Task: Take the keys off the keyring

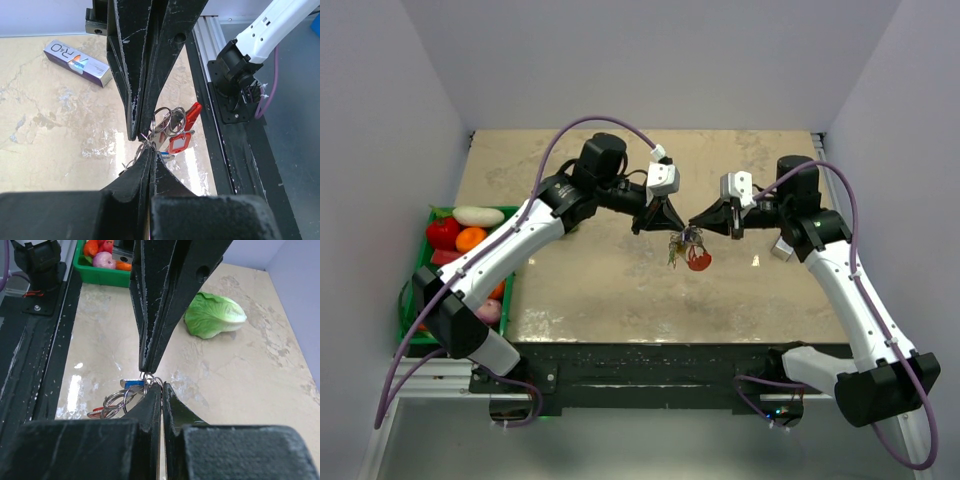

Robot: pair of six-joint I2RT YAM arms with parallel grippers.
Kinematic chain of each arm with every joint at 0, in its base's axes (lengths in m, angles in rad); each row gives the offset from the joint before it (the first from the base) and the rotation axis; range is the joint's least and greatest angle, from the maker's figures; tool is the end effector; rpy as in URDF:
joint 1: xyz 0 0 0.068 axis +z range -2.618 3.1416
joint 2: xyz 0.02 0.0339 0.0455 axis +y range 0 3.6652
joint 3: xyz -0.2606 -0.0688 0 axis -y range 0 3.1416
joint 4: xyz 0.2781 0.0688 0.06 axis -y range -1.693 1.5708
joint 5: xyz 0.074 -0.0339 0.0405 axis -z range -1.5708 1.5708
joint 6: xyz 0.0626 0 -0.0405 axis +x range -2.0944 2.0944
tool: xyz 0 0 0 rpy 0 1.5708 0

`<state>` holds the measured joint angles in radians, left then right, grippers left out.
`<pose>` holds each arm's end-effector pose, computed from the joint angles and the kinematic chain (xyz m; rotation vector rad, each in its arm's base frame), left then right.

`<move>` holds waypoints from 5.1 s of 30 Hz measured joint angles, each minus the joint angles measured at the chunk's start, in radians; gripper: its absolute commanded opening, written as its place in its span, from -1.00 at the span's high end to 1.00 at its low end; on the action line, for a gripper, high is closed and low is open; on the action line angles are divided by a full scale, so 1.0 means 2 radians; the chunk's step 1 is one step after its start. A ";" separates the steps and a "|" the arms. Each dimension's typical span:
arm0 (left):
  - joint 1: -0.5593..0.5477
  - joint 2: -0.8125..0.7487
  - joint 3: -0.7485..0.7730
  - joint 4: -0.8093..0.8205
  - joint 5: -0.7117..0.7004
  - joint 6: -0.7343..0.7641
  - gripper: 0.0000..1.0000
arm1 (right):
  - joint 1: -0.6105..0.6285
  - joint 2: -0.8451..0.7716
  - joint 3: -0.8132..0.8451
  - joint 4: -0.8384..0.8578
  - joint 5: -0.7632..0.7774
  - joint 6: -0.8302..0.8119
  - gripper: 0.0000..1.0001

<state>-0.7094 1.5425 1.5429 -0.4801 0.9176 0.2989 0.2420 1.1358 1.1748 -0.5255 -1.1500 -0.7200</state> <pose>0.2636 -0.2918 0.3824 1.4604 1.4313 -1.1895 0.2521 0.1211 0.3741 -1.3873 1.2109 0.8354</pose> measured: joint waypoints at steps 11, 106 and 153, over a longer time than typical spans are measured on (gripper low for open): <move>0.000 -0.004 0.000 -0.001 -0.015 0.004 1.00 | 0.000 0.000 -0.002 0.018 0.004 0.023 1.00; -0.012 0.022 -0.036 0.038 -0.027 -0.045 0.56 | 0.003 -0.012 -0.001 -0.064 0.007 -0.060 1.00; 0.001 0.018 -0.041 0.051 0.037 -0.050 0.91 | 0.003 -0.012 0.007 -0.079 0.001 -0.068 1.00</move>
<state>-0.7078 1.5787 1.4616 -0.3782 0.9924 0.1982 0.2478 1.1110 1.1893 -0.6834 -1.1473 -0.8562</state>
